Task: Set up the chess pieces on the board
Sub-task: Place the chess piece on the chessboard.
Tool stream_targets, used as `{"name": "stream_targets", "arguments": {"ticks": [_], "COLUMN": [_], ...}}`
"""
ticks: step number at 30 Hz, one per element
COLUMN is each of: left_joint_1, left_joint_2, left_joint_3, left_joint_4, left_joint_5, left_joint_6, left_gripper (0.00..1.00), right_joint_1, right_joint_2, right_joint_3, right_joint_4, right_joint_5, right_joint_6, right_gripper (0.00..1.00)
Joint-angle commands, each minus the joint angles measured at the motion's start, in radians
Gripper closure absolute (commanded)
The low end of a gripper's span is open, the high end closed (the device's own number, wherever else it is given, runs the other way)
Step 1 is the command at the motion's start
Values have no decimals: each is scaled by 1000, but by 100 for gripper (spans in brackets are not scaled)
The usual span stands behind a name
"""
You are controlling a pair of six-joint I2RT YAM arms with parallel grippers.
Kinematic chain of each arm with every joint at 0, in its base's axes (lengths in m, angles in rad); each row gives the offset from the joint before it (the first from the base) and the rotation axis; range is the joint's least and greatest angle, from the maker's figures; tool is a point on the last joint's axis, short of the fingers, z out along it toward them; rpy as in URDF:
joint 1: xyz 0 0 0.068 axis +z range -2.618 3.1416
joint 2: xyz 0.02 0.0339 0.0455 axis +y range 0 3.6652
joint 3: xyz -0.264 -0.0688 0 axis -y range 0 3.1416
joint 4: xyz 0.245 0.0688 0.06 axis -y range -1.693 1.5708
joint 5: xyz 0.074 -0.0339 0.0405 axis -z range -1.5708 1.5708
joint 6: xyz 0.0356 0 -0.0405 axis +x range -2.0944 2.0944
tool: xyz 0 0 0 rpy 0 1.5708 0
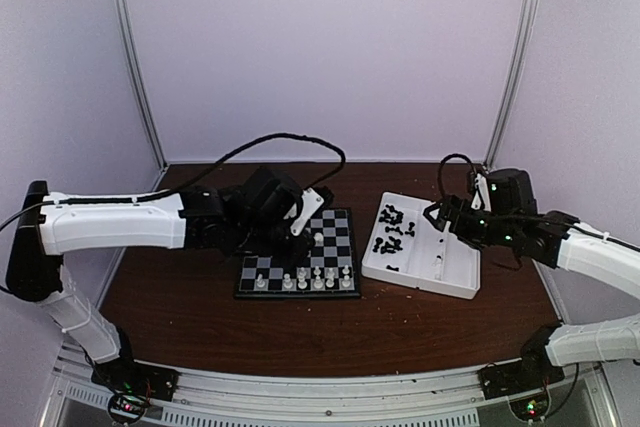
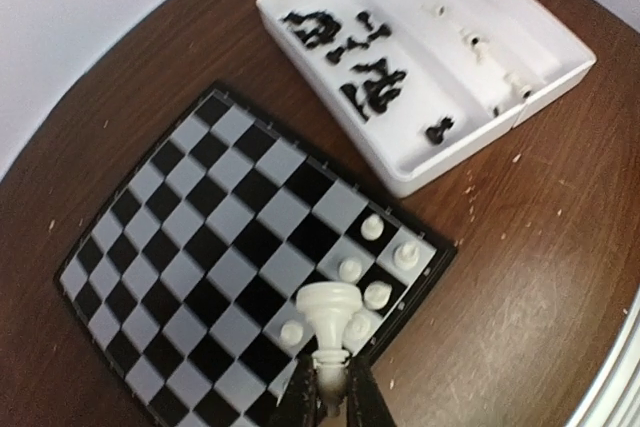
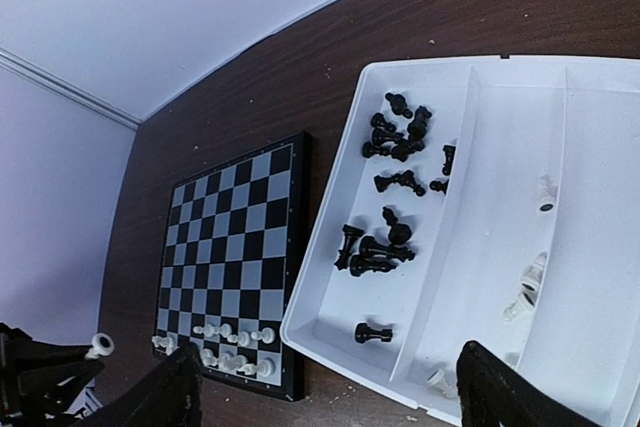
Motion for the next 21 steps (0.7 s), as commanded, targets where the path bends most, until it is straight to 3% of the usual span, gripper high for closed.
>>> {"name": "stream_targets", "arguments": {"ticks": [1, 5, 12, 21], "left_joint_1": [32, 72, 171, 187], "left_joint_2": [-117, -188, -235, -100], "left_joint_3": [-14, 13, 42, 191], "left_joint_4": [-338, -520, -659, -815], "left_joint_5": [-89, -85, 128, 293], "left_joint_6": [-196, -293, -370, -315], "left_gripper": [100, 100, 100, 100], "right_joint_1": [-5, -5, -7, -9], "right_joint_2": [52, 84, 89, 87], "right_joint_3": [18, 40, 46, 28], "right_joint_4": [22, 15, 12, 16], "right_joint_5": [75, 99, 130, 166], "right_joint_6": [-120, -178, -224, -212], "right_gripper": [11, 0, 0, 0]}}
